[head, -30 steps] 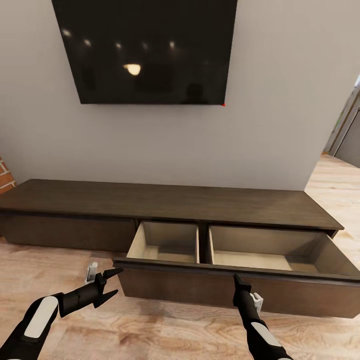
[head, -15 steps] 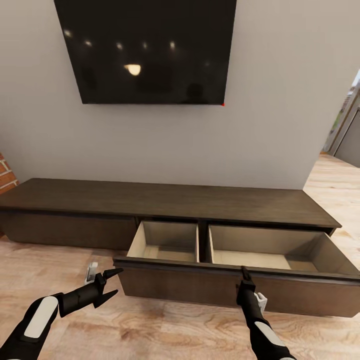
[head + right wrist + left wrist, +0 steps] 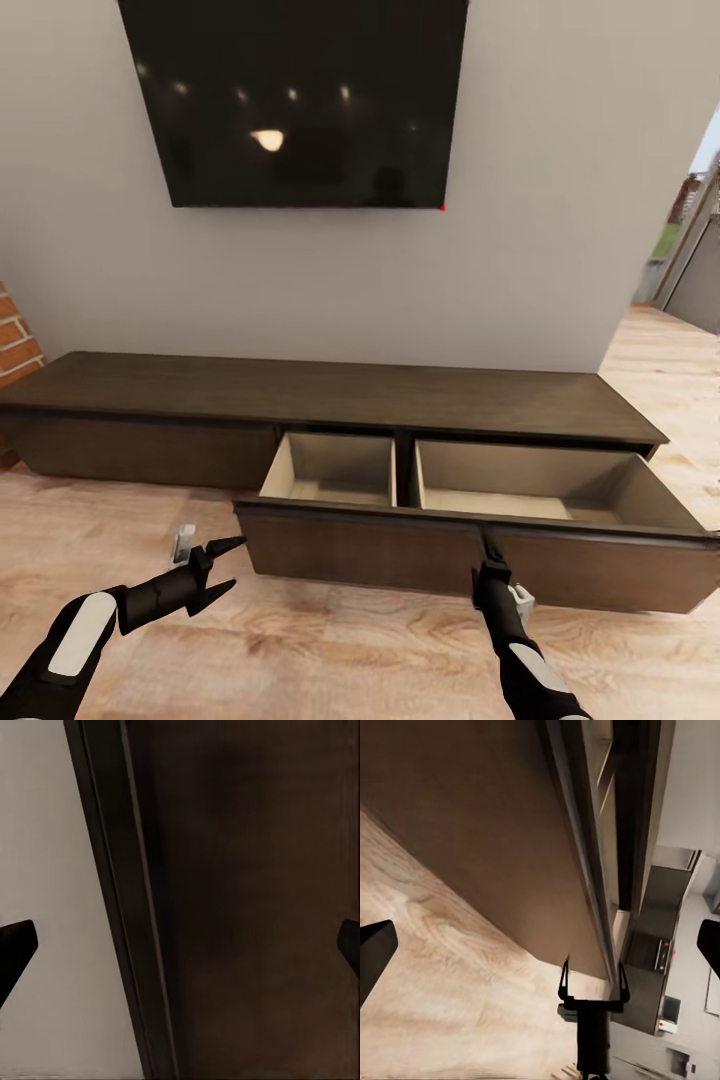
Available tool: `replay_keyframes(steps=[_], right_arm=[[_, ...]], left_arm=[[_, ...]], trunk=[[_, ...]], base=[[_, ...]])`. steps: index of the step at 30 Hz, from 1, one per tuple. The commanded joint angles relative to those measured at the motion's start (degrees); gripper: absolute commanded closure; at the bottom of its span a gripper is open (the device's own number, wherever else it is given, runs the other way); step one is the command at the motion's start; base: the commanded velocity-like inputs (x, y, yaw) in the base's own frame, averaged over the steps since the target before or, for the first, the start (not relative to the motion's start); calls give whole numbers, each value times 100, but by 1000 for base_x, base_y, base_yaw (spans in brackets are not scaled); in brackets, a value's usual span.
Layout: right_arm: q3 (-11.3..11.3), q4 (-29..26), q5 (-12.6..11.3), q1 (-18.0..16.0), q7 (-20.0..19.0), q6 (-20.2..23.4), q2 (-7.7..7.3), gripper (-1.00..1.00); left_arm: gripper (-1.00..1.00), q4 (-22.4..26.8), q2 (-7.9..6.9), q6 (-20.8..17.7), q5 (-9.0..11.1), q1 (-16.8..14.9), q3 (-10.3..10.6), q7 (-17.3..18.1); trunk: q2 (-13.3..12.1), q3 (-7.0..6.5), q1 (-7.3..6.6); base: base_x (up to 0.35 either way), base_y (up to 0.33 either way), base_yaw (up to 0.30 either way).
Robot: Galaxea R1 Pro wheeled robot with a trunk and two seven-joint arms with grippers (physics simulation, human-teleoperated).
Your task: Place each of the two pumpkins and all three candles from the living room inside a cabinet in the living room (use any cabinet), then make sure every cabinet is closed, and position the cauldron so it is next to a table in the living room.
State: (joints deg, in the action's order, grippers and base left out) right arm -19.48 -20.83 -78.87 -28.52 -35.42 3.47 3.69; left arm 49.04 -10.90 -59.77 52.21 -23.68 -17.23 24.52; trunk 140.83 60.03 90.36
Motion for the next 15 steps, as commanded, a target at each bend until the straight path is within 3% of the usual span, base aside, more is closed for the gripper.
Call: replay_keyframes(steps=[1,7,12,15], right_arm=[[2,0,8,0,0,2,-1,-100],[48,31,27,0,144,36,9,-100],[78,89,10,-1,1087,176,23,-100],[100,89,24,3,1319,658,6,-100]], left_arm=[[-100,0,0,0,0,-2,0,-2],[-100,0,6,0,0,-4,16,-13],[-100,4,9,0,-15,-5,40,-15],[-100,14,-8,1,-36,-11,28,-29]], trunk=[[0,0,0],[0,0,0],[0,0,0],[0,0,0]], base=[[-319,0,0],[-296,0,0],[-80,0,0],[-12,0,0]])
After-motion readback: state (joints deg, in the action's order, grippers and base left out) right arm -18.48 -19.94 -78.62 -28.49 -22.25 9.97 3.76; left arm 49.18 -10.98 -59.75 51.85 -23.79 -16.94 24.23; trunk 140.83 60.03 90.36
